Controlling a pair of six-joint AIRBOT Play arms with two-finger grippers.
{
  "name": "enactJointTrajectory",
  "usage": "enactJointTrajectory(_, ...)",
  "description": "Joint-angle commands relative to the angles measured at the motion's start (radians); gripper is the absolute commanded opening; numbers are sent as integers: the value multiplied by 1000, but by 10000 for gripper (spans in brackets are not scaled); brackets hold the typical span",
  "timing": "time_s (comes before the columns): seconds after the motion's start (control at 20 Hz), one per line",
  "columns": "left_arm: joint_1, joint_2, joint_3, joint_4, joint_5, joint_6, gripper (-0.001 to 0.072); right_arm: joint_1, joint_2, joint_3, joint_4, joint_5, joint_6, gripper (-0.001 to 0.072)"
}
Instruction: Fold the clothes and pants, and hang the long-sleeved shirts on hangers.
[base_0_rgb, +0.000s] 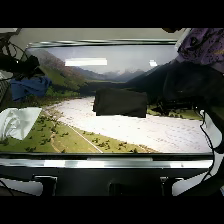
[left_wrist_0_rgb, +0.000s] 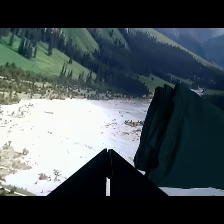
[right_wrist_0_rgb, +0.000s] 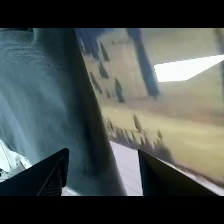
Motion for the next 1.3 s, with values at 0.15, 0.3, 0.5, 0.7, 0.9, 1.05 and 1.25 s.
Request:
enactJointTrajectory(0.15,-1,0,-1,0,0,0,18,105,-21,-6,43,122,-11,393)
enactJointTrajectory(0.3,-1,0,-1,0,0,0,18,118,-19,16,56,134,-11,33)
enactJointTrajectory(0.5,-1,0,-1,0,0,0,18,116,-12,189,-7,113,95,32)
enactJointTrajectory(0.7,-2,0,-1,-1,-1,0,18,112,-12,407,-170,102,288,32)
enactJointTrajectory(0.9,-6,0,-1,-7,-7,0,18,51,-12,570,-220,68,427,32)
enactJointTrajectory(1.05,-16,0,-1,-7,-18,-2,18,-23,-12,679,-254,41,492,32)
enactJointTrajectory(1.25,-25,0,-1,-8,-19,-3,18,-137,-10,782,-319,44,579,32)
